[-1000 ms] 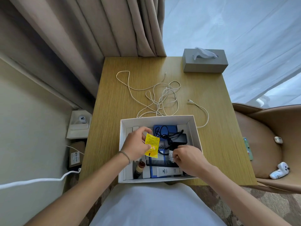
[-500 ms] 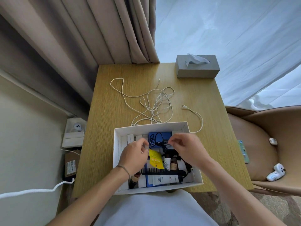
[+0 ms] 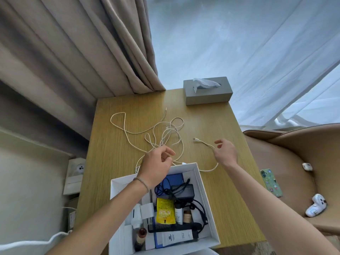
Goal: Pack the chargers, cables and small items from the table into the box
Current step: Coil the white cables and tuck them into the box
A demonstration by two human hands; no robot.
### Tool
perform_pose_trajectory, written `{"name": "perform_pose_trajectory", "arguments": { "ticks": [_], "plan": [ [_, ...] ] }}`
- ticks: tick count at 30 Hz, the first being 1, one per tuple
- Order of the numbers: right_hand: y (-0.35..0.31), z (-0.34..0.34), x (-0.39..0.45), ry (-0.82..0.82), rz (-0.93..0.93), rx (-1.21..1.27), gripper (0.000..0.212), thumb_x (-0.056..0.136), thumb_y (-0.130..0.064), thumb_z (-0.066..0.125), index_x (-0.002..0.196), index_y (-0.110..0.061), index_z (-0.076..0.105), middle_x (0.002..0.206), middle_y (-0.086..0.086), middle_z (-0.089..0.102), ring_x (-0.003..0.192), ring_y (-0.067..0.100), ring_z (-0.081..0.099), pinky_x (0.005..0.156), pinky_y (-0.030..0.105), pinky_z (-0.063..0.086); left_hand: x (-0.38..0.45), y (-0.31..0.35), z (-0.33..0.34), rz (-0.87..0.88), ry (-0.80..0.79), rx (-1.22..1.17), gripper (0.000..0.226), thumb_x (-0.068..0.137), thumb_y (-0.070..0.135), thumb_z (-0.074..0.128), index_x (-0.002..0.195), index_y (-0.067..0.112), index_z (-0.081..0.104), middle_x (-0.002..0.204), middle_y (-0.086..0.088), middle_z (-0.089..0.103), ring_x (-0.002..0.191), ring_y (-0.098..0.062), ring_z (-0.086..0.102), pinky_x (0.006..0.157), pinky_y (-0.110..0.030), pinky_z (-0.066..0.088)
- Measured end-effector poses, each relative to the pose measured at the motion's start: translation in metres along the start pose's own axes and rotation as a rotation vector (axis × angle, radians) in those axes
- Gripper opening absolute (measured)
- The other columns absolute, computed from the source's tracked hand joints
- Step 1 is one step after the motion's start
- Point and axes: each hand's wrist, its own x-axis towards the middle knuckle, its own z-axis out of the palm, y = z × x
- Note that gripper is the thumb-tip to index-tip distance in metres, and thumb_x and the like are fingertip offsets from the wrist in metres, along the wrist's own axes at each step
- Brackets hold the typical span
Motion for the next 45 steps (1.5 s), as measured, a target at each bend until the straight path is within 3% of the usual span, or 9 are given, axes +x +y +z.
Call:
{"name": "perform_pose_trajectory", "arguments": {
  "ticks": [5,13,21,25,28,32,37,42,45],
  "plan": [
    [0.024,0.016,0.02,-0.064,0.056,-0.13,0.028,0.09,-0.026,0.066,0.116,-0.018,0.067,0.119,0.009,0.064,0.104,0.03,0.064,0.09,0.042,0.054,0.016,0.006,0.015,-0.022,-0.013,0.053,0.015,0.091,0.014,0.062,0.091,0.027,0.069,0.081,0.009,0.068,0.076,-0.006,0.065,0.069,-0.029,0.057],
    [0.029,0.024,0.018,-0.053,0.003,-0.267,0.015,0.097,-0.029,0.06,0.1,-0.014,0.064,0.102,0.007,0.066,0.094,0.03,0.064,0.081,0.043,0.056,0.018,0.007,0.023,-0.01,-0.041,0.079,0.018,0.091,0.016,0.061,0.091,0.032,0.068,0.082,0.012,0.069,0.077,-0.001,0.064,0.069,-0.023,0.055],
    [-0.037,-0.027,-0.014,-0.119,-0.19,0.31,0.01,0.09,-0.02,0.074,0.083,-0.017,0.067,0.078,0.002,0.071,0.078,0.022,0.069,0.072,0.039,0.058,0.025,0.039,0.015,0.279,0.015,0.245,0.022,0.094,0.011,0.057,0.11,0.02,0.068,0.101,0.007,0.068,0.086,-0.005,0.061,0.078,-0.031,0.057],
    [-0.086,-0.066,-0.051,-0.338,-0.428,0.468,0.007,0.086,-0.011,0.076,0.082,-0.014,0.071,0.076,0.006,0.073,0.068,0.015,0.066,0.07,0.038,0.058,0.024,0.056,0.005,0.445,-0.009,0.387,0.041,0.093,0.025,0.062,0.134,0.022,0.055,0.13,0.004,0.057,0.127,-0.013,0.046,0.105,-0.033,0.044],
    [-0.115,-0.086,-0.073,-0.435,-0.565,0.542,0.01,0.084,-0.004,0.076,0.081,-0.011,0.069,0.075,0.006,0.073,0.066,0.013,0.064,0.066,0.031,0.054,0.02,0.067,-0.016,0.384,-0.05,0.443,0.026,0.096,0.04,0.056,0.116,0.024,0.061,0.106,0.006,0.066,0.106,-0.016,0.059,0.089,-0.035,0.05],
    [-0.14,-0.096,-0.084,-0.478,-0.687,0.684,0.013,0.089,-0.011,0.074,0.084,-0.004,0.064,0.07,0.01,0.061,0.065,0.018,0.054,0.06,0.027,0.044,0.012,0.068,-0.051,0.26,-0.171,-0.064,0.041,0.104,0.038,0.045,0.075,0.013,0.06,0.06,0.009,0.053,0.054,-0.013,0.049,0.053,-0.03,0.039],
    [-0.151,-0.079,-0.082,-0.549,-0.656,0.665,0.026,0.086,-0.043,0.072,0.074,-0.02,0.071,0.065,-0.006,0.063,0.062,0.01,0.055,0.063,0.017,0.045,-0.001,0.049,-0.115,0.139,-0.172,-0.778,0.039,0.105,0.021,0.043,0.069,0.013,0.056,0.055,0.001,0.039,0.05,-0.015,0.038,0.05,-0.025,0.04],
    [-0.145,-0.043,-0.061,-0.585,-0.57,0.454,0.018,0.092,-0.027,0.071,0.077,-0.018,0.074,0.067,-0.007,0.068,0.065,0.007,0.061,0.066,0.014,0.05,-0.011,-0.008,-0.199,-0.055,0.073,-1.443,0.041,0.104,0.027,0.038,0.068,0.016,0.052,0.053,0.005,0.032,0.044,-0.008,0.032,0.045,-0.019,0.035],
    [-0.143,-0.034,-0.056,-0.563,-0.534,0.354,0.012,0.092,-0.024,0.071,0.084,-0.017,0.077,0.072,-0.003,0.073,0.067,0.005,0.064,0.068,0.014,0.05,-0.023,-0.046,-0.231,-0.235,0.308,-1.56,0.037,0.105,0.025,0.037,0.071,0.017,0.05,0.048,0.008,0.035,0.037,-0.005,0.033,0.039,-0.016,0.033]
  ]
}}
